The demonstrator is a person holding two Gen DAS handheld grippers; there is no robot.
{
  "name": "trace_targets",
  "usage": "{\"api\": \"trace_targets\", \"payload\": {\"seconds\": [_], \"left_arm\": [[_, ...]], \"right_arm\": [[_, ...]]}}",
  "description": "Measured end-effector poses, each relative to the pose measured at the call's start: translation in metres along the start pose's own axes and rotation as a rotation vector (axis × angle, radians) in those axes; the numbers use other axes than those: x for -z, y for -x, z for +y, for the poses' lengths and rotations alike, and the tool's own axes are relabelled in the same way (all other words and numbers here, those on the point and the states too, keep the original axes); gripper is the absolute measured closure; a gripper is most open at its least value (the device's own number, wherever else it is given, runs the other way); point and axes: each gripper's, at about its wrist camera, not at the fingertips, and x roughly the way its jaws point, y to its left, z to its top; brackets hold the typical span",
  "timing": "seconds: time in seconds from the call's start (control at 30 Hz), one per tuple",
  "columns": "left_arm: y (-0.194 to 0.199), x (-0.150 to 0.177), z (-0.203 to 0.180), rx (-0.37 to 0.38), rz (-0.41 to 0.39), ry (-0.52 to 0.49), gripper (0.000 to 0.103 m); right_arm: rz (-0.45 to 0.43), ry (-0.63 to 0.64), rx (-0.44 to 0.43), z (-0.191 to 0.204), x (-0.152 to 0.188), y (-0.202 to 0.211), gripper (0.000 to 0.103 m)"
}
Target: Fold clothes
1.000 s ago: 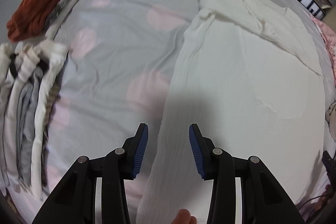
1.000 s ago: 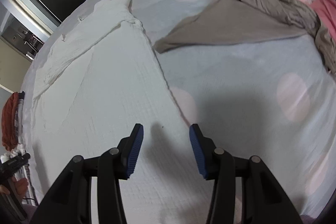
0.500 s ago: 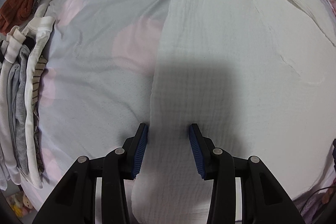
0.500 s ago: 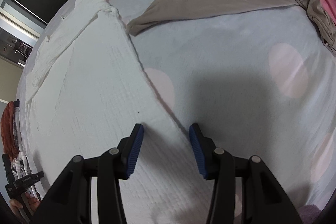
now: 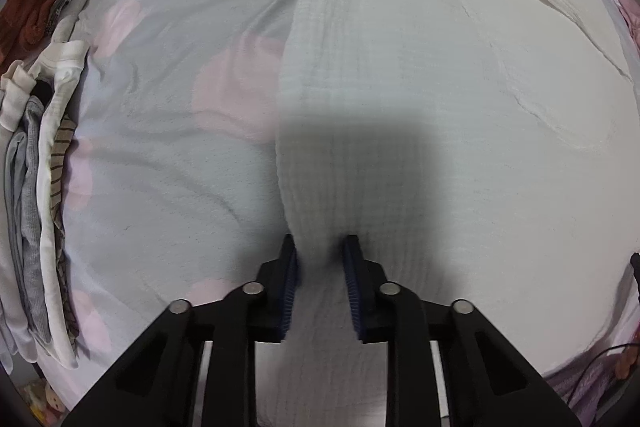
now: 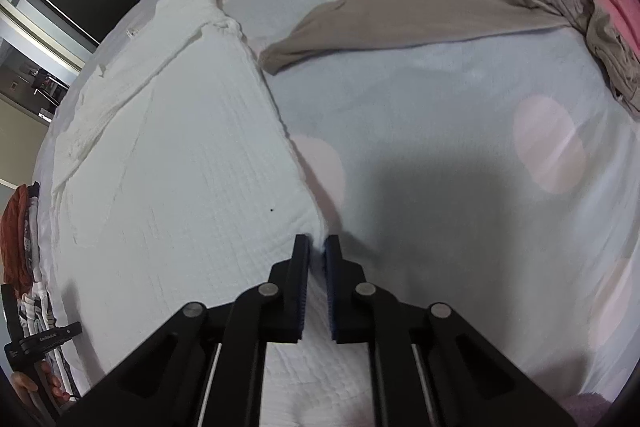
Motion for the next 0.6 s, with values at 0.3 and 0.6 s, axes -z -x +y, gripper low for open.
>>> {"api": "trace_targets", "payload": {"seconds": [0.3, 0.6], "left_arm": [[0.027, -0.001, 0.014, 0.116, -0.101, 0.020, 0.096], [0.056, -0.019, 0.040, 0.179, -0.251, 0.117, 0.096]], "right_arm": [[-0.161, 0.033, -0.059, 0.006, -0.013, 0.033, 0.097], [-0.216, 0.082, -0.068, 0.006, -0.039, 0.033, 0.099]]}}
